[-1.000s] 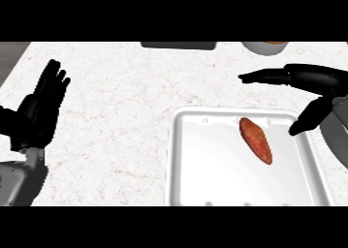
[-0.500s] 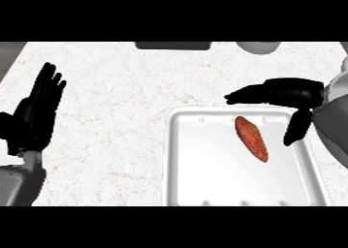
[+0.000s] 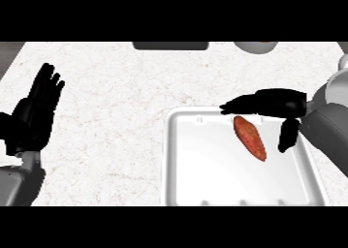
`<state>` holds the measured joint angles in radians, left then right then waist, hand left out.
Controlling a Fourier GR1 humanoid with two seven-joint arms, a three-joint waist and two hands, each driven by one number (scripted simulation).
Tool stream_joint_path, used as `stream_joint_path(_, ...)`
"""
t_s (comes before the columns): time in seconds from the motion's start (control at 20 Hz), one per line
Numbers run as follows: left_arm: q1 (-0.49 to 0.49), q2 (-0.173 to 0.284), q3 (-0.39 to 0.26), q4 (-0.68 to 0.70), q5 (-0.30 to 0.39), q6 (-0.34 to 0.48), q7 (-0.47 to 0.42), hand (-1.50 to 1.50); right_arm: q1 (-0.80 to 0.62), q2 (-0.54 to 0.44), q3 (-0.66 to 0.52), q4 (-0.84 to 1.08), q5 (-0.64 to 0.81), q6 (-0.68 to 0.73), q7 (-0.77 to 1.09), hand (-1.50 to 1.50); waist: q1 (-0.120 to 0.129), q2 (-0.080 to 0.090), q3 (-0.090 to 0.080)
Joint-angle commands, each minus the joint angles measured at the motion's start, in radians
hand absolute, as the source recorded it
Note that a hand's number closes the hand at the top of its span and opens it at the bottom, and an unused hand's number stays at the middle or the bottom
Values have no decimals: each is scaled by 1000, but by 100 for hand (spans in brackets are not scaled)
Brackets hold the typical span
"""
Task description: Pick the sweet potato from the tray and place it in the pot
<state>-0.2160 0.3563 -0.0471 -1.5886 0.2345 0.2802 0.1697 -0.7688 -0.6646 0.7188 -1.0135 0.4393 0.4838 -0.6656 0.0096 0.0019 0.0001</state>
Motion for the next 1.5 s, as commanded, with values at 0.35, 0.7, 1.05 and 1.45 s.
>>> stream_joint_path(0.35, -42, -55, 4, 20, -70, 16, 19, 0, 33, 66, -42, 90, 119, 25, -109, -150, -5, 1, 0)
stream_joint_path(0.7, 23, -37, 78, 39, -24, -84, -36, 0, 24, 119, -79, 207, 210, -25, -135, -150, -3, 0, 0)
stream_joint_path(1.05, 34, -21, 99, 0, -26, -102, -1, 0, 12, 140, -29, 199, 294, -80, -239, 150, -1, 0, 0)
stream_joint_path(1.45, 24, -59, 89, -45, -44, -80, 40, 0, 81, 161, -40, 252, 345, -186, -305, 150, -1, 0, 0)
